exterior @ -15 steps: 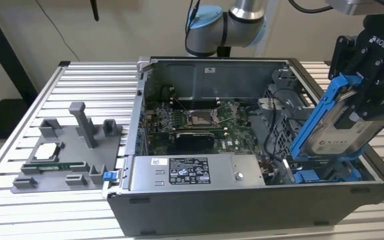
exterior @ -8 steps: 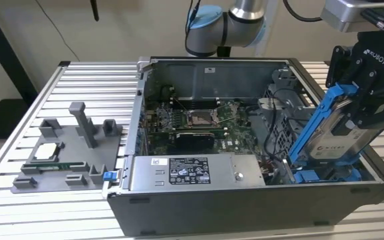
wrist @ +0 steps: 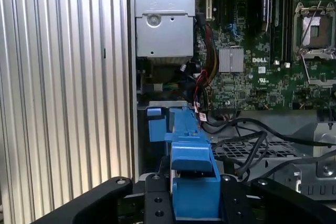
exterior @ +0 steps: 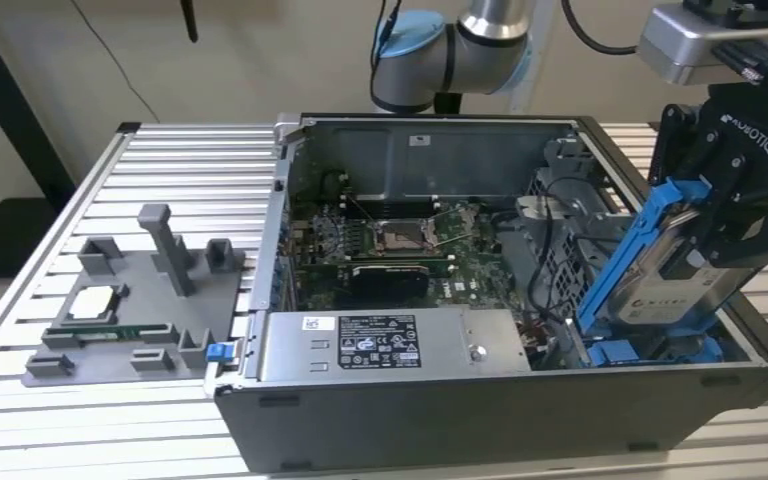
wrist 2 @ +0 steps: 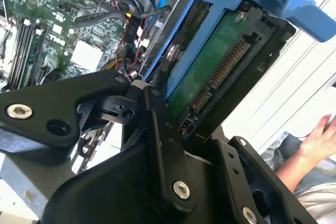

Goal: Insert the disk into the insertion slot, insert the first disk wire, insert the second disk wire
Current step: 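Insert the disk into the insertion slot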

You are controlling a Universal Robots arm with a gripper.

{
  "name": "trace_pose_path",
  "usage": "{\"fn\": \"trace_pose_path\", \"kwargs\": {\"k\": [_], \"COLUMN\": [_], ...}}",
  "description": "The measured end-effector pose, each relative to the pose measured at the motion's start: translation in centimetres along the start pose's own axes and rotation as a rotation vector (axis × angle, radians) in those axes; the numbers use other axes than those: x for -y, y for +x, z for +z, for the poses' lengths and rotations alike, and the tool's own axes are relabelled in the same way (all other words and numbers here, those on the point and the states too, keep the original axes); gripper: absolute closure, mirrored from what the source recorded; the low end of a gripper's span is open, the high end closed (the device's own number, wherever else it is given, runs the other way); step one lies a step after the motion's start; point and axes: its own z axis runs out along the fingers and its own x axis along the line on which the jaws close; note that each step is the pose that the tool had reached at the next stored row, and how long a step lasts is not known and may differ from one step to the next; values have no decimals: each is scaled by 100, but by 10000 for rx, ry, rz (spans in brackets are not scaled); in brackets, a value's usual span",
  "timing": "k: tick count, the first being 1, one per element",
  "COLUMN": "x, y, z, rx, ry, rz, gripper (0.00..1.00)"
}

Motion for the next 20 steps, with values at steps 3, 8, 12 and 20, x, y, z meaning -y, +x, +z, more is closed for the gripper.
{"fn": "trace_pose_path", "kwargs": {"k": [3, 8, 12, 20], "x": [3, 3, 2, 0], "y": [0, 2, 3, 7], "z": [28, 75, 129, 271], "rx": [0, 14, 49, 61], "ry": [8, 18, 22, 28], "rz": [-1, -2, -1, 0], "gripper": [100, 100, 100, 100]}}
